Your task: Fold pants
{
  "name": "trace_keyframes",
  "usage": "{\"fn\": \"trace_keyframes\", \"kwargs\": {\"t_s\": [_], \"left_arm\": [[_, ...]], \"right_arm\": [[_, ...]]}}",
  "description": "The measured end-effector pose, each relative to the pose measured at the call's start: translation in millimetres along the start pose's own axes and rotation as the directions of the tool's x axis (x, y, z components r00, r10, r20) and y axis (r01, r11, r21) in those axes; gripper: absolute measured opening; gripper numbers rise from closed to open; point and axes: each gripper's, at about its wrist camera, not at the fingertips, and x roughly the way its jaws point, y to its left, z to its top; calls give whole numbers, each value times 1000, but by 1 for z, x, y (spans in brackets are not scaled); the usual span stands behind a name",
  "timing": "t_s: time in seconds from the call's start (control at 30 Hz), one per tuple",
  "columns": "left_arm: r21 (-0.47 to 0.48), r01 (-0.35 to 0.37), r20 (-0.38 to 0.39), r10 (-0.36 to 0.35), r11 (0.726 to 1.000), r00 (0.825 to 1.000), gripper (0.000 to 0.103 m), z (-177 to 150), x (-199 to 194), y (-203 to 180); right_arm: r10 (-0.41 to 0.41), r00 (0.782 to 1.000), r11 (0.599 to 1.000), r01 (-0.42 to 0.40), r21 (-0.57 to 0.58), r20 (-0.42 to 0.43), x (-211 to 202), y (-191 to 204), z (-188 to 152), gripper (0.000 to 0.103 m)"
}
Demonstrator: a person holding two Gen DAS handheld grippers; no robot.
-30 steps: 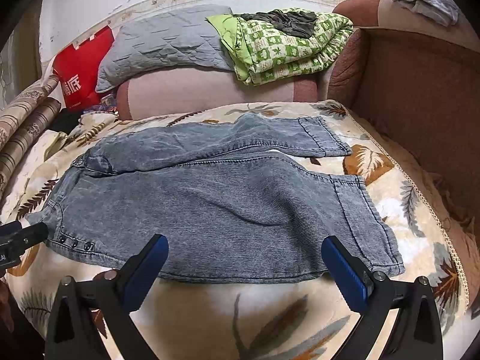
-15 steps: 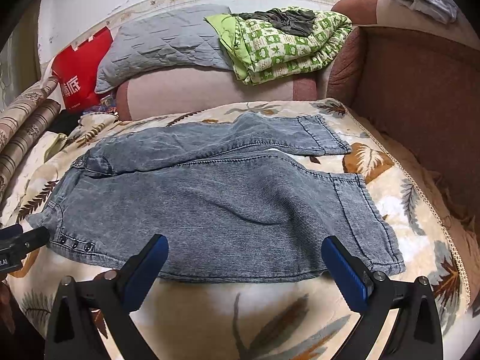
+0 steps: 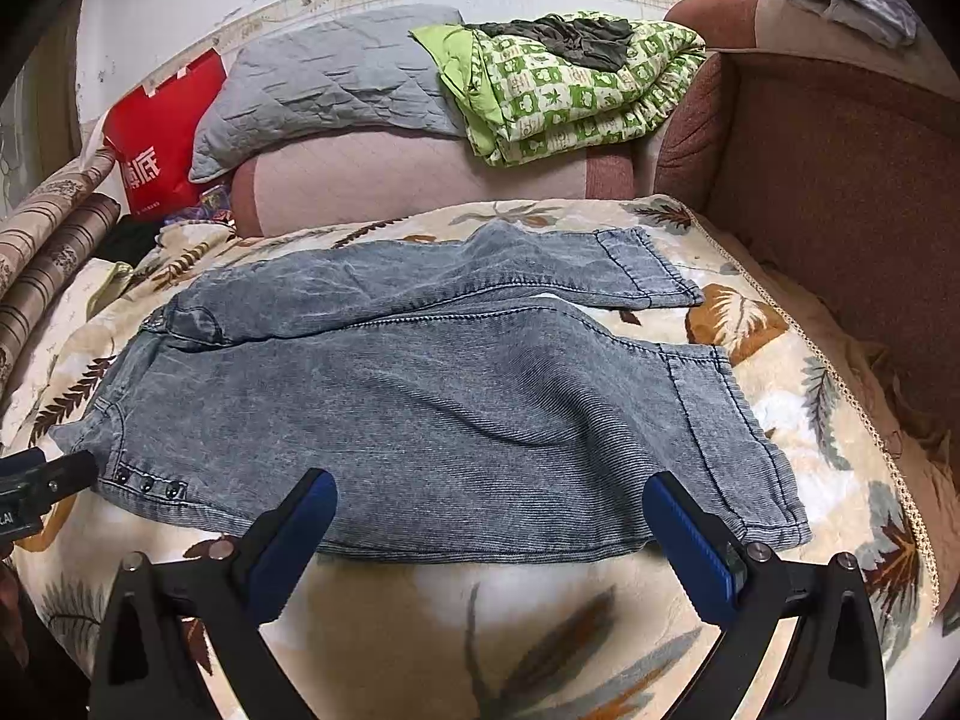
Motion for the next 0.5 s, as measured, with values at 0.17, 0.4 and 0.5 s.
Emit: {"fn": "trace_keyframes", "kwargs": {"t_s": [0.17, 0.4, 0.5], "left_arm": [[9, 0, -1, 0, 1000, 1000, 103, 1, 0, -1], [10, 5, -1, -5, 1000, 1000, 103, 2, 0, 0], [5, 7, -3, -7, 1000, 1000, 103, 2, 0, 0]], "right_arm": [[1, 1000, 1000, -1, 6, -7, 1, -1, 1, 103], [-1, 1000, 1000, 1, 8, -11, 1, -1, 0, 103], [-2, 1000, 1000, 2, 6, -13, 2, 0, 0, 103]]}}
